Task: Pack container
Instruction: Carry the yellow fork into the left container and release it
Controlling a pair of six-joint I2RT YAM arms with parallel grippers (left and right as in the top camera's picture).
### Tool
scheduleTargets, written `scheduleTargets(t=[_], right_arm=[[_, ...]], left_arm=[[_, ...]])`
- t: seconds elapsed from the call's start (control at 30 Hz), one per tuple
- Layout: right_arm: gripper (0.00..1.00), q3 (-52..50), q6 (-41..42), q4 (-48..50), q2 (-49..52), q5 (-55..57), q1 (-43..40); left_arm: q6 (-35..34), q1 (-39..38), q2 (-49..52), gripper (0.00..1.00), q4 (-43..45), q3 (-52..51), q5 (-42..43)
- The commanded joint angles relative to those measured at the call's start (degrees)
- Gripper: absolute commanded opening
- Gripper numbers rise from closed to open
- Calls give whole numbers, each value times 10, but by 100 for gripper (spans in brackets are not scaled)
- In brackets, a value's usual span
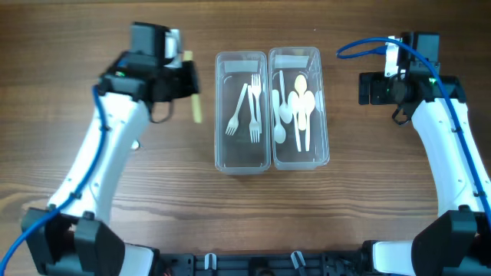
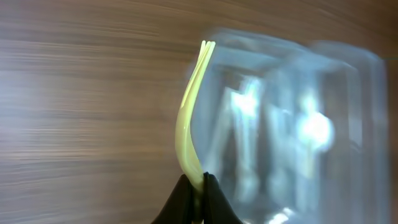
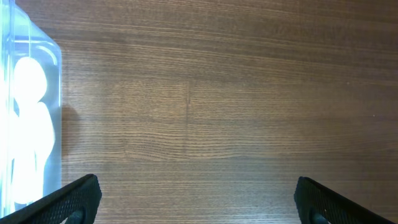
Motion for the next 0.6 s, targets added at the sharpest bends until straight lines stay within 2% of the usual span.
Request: scheduleTargets(t=[0.0,0.17,0.37,0.4,0.43,0.47,0.57], right_arm=[[100,10,-5,0,-8,10,-1],[100,10,-5,0,-8,10,-1],[100,10,-5,0,-8,10,-1],[100,10,-5,0,-8,10,-1],[100,10,-5,0,-8,10,-1],[100,10,-5,0,-8,10,-1],[100,10,-5,0,-8,10,-1]], left_arm=[[-66,-72,0,4,2,6,17],[-68,-128,19,6,6,6,14],[-78,-151,47,9,6,5,0],[-78,-151,49,14,5,5,0],[-77,-151,49,34,5,5,0],[-77,-150,49,60,6,5,0],[-77,-148,47,62,12,6,0]])
